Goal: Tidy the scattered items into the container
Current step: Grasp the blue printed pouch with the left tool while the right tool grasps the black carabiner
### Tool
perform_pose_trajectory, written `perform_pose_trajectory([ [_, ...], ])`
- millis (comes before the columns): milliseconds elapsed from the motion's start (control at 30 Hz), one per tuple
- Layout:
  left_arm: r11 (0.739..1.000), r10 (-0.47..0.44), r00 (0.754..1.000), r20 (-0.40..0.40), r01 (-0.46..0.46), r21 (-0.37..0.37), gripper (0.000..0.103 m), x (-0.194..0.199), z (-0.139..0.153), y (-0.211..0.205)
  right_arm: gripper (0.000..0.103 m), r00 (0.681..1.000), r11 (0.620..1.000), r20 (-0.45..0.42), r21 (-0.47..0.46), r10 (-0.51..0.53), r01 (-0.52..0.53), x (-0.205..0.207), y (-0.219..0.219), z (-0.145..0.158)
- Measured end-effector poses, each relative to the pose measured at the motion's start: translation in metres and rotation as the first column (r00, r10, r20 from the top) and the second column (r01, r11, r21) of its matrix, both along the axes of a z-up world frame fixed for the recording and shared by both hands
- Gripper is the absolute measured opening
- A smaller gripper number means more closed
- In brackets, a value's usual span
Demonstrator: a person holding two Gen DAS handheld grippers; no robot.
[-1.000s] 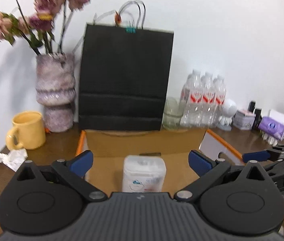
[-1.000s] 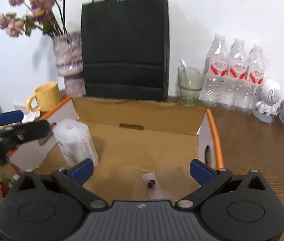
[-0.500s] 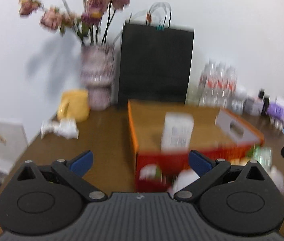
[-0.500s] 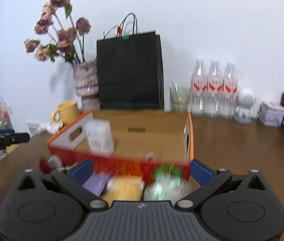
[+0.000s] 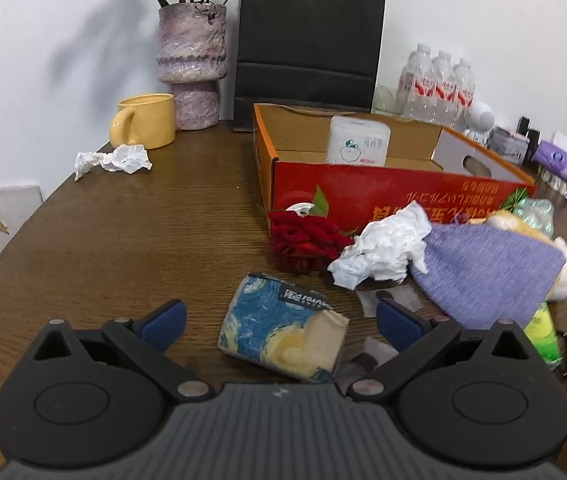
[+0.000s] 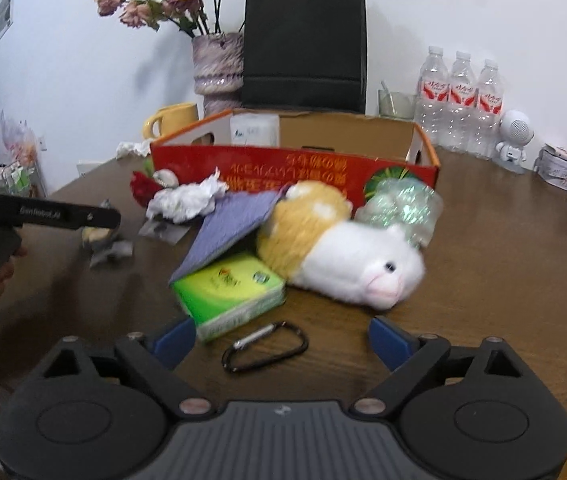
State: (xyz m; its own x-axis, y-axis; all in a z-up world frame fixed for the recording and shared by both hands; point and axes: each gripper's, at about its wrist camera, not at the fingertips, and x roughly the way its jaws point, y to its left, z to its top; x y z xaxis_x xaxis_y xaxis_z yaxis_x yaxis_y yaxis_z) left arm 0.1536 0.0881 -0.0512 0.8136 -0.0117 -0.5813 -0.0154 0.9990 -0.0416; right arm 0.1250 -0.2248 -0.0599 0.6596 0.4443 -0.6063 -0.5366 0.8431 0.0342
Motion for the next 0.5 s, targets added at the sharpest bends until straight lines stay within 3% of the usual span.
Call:
perform_pose_trajectory([
  [133,1.0,-0.012,1.0,-0.015,0.012,0.012,0.099,0.007,-0.005,0.001,0.08,1.0,1.0,-0.022,-0.012,0.013,-0.014,0.005,0.009,-0.012],
  [167,1.0,-0.019,1.0,-0.022,0.019,0.014,0.094,0.008,-0.006,0.001,0.078,1.0,1.0,-0.016,-0.017,0.012,-0.013,0.005,0.01,-0.013],
  [233,1.0,-0.025,0.999,-0.04,0.025,0.011,0.072,0.008,-0.009,0.002,0.075,1.0,1.0,-0.009,-0.022,0.009,-0.009,0.003,0.012,-0.014],
  [333,1.0,-0.029,0.999,-0.026,0.029,0.011,0.055,0.004,-0.009,0.004,0.059,1.0,1.0,0.001,-0.017,-0.013,0.013,0.0,0.011,-0.013],
  [400,1.0,-0.025,0.999,-0.02,0.025,-0.013,0.052,0.0,-0.008,0.008,0.047,1.0,1.0,0.005,-0.008,-0.029,0.029,-0.003,0.01,-0.013],
  [500,1.0,-0.014,1.0,-0.012,0.014,-0.022,0.049,-0.006,-0.008,0.012,0.047,0.999,0.999,0.01,-0.013,-0.052,0.052,-0.008,0.011,-0.012],
])
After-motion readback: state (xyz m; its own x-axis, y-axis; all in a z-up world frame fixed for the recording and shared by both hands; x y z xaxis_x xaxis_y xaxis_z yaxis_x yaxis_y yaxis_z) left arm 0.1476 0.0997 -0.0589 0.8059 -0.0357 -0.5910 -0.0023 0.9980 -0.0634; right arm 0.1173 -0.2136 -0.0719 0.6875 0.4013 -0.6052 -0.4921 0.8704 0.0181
